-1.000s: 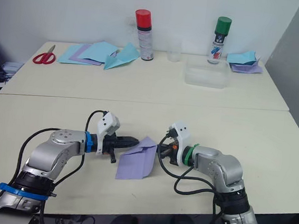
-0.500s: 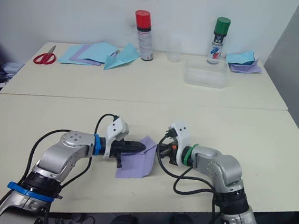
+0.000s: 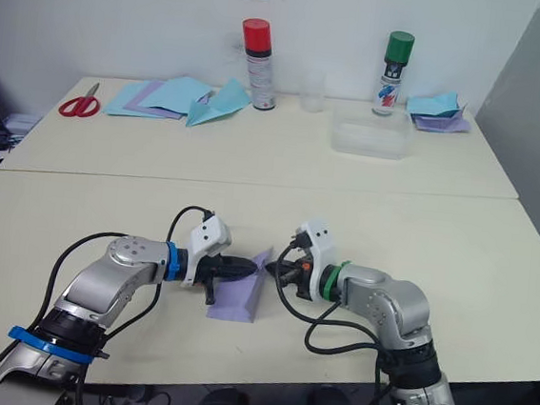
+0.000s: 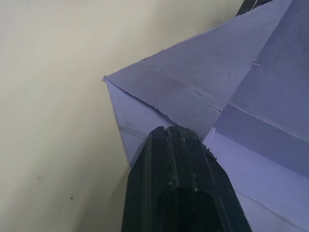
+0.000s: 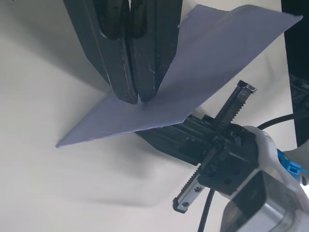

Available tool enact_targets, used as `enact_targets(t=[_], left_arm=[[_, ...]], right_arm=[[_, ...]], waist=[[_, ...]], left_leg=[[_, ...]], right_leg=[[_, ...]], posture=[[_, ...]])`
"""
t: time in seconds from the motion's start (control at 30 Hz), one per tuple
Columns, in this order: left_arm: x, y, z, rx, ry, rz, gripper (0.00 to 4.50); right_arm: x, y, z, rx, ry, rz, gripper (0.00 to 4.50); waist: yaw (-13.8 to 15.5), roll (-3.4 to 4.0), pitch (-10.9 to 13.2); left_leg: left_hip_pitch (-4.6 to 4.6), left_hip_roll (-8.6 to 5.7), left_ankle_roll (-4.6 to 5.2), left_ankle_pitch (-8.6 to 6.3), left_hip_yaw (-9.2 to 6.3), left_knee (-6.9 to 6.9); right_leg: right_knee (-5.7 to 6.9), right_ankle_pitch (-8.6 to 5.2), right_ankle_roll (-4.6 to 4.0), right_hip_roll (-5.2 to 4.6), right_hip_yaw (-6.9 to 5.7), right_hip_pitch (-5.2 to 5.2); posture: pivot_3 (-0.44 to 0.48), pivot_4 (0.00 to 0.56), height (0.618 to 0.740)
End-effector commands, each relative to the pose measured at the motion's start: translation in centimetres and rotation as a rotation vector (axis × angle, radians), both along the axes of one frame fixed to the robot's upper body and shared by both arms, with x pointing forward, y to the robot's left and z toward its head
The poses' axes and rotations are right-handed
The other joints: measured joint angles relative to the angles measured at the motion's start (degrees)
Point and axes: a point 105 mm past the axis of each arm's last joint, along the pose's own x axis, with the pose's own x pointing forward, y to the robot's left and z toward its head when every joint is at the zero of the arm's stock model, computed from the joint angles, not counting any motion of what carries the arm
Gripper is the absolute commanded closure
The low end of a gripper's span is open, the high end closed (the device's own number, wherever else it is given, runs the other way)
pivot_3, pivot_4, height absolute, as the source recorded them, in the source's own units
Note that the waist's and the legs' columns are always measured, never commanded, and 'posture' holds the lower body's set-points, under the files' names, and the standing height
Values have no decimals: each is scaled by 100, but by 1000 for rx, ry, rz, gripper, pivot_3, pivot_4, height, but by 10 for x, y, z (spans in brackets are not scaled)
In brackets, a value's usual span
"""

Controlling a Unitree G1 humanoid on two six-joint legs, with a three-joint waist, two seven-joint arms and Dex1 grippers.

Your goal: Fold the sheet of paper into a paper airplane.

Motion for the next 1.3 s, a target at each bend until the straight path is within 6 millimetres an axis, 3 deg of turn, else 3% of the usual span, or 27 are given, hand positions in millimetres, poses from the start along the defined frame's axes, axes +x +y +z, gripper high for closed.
enact_targets(t=[0.03,0.43,0.7,0.97,1.1,1.17,1.3], left_arm=[[-1,-3,3,-8,-22,-14,4500],[-11,-20,6,-79,-3,-68,4500],[-8,11,1,9,-2,21,4500],[-12,42,14,19,2,103,4500],[-4,58,20,29,-24,170,4500],[1,57,24,7,-43,182,4500],[1,36,35,-80,-45,137,4500]], right_arm=[[1,8,15,31,-53,21,4479],[4,17,10,19,-56,40,4479],[5,22,1,-8,-61,49,4479],[9,26,-12,-74,-89,55,4479],[14,21,-22,-158,-116,42,4479],[18,19,-25,-209,-160,45,4479],[19,19,-27,-222,-171,51,4479]], waist=[[1,0,0],[-3,0,0],[-7,0,0],[-6,0,0],[-4,0,0],[-4,0,0],[3,0,0]], left_leg=[[0,0,0,0,-1,0],[-1,0,0,0,1,0],[4,1,0,0,-1,0],[4,5,0,0,-1,-1],[3,5,0,0,0,0],[4,3,0,0,0,0],[4,3,0,0,-1,1]], right_leg=[[0,0,0,0,-1,0],[0,0,0,0,1,-1],[3,0,0,0,1,0],[3,-1,-2,1,0,-1],[2,-1,-2,0,1,-2],[3,-1,-2,0,0,-1],[3,-1,-2,0,-3,1]], posture=[[0,150,740],[0,150,740],[0,150,740],[0,150,740],[0,150,740],[0,150,740],[0,150,740]])
